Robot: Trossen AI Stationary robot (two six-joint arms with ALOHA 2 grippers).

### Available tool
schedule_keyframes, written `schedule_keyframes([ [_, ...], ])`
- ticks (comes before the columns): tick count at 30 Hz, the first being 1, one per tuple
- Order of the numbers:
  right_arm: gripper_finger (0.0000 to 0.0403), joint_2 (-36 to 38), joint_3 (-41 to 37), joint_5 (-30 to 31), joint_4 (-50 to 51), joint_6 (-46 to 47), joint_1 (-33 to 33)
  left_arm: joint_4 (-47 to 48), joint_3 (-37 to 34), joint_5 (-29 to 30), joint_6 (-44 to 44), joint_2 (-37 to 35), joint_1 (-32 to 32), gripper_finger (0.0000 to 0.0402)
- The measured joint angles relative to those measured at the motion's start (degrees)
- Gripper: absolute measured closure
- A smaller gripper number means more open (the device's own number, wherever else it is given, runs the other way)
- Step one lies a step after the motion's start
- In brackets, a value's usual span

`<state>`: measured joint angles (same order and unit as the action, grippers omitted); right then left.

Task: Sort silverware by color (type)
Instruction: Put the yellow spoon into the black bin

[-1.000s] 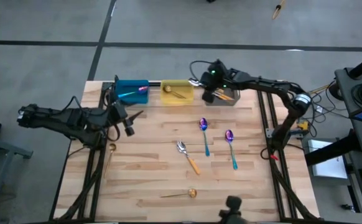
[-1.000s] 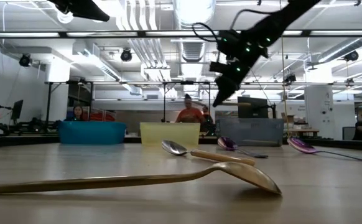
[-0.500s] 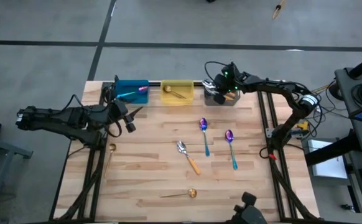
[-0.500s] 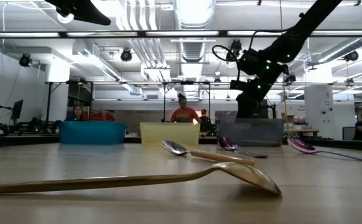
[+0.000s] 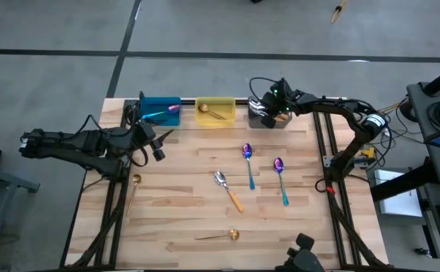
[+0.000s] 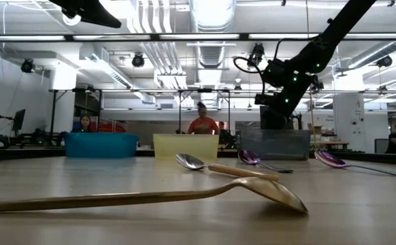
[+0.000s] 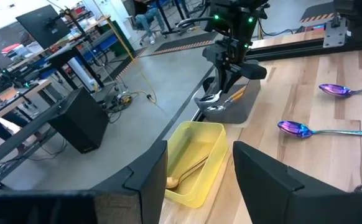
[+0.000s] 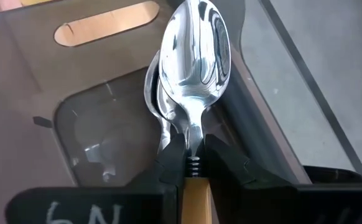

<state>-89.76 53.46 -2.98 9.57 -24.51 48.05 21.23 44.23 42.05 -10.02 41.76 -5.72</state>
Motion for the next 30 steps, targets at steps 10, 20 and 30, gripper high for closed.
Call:
schedule_keyframes([
  [10, 0.0355, 0.0, 0.0, 0.1, 0.1, 0.9, 0.0, 0.0, 0.0, 0.0, 0.0, 0.0, 0.1, 0.0238],
  [20, 0.0354, 0.0, 0.0, 0.1, 0.4, 2.7, 0.0, 0.0, 0.0, 0.0, 0.4, 0.0, 0.2, 0.0238],
  [30, 0.0351, 0.0, 0.1, 0.1, 0.7, 3.3, 0.0, 0.1, 0.0, 0.0, 1.4, 0.0, 0.2, 0.0238],
])
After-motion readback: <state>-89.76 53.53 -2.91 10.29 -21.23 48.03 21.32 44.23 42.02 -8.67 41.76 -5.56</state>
